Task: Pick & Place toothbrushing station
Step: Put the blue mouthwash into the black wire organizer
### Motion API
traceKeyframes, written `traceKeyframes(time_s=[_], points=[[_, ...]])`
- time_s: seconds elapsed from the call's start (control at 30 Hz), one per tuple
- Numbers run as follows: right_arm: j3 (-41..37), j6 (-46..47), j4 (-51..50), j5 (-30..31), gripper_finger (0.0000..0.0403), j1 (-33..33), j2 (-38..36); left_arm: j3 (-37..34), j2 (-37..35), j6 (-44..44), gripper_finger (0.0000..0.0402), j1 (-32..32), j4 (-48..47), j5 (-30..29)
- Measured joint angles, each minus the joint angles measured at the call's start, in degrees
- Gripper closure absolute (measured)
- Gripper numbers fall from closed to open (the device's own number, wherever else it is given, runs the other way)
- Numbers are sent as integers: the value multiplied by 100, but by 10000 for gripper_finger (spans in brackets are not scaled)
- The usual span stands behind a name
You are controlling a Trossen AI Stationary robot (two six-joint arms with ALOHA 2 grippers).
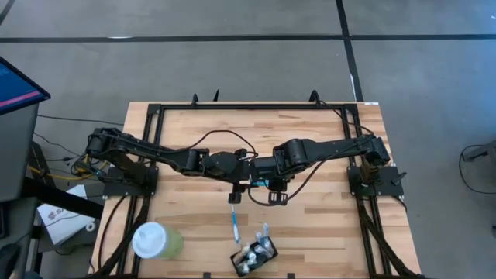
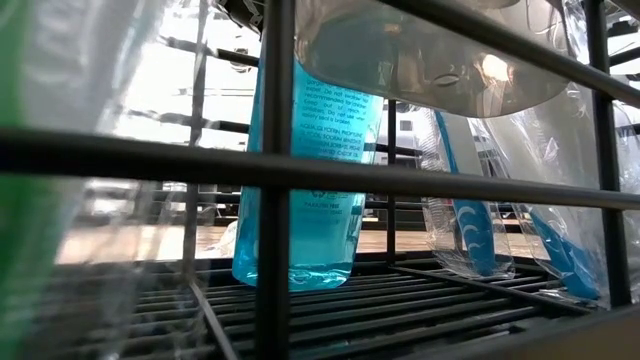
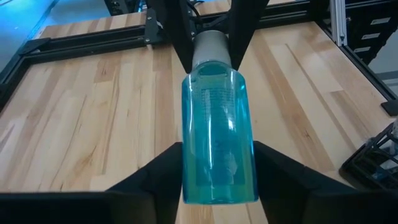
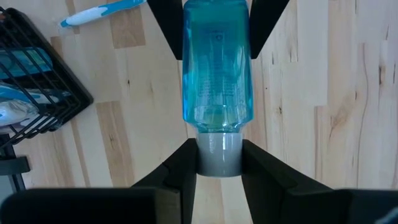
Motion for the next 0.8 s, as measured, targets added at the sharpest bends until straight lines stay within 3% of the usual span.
traceKeyframes(time_s=[0.8], points=[[0, -8, 2, 11, 295, -4, 0, -2, 0, -305, 246, -4, -3, 12]])
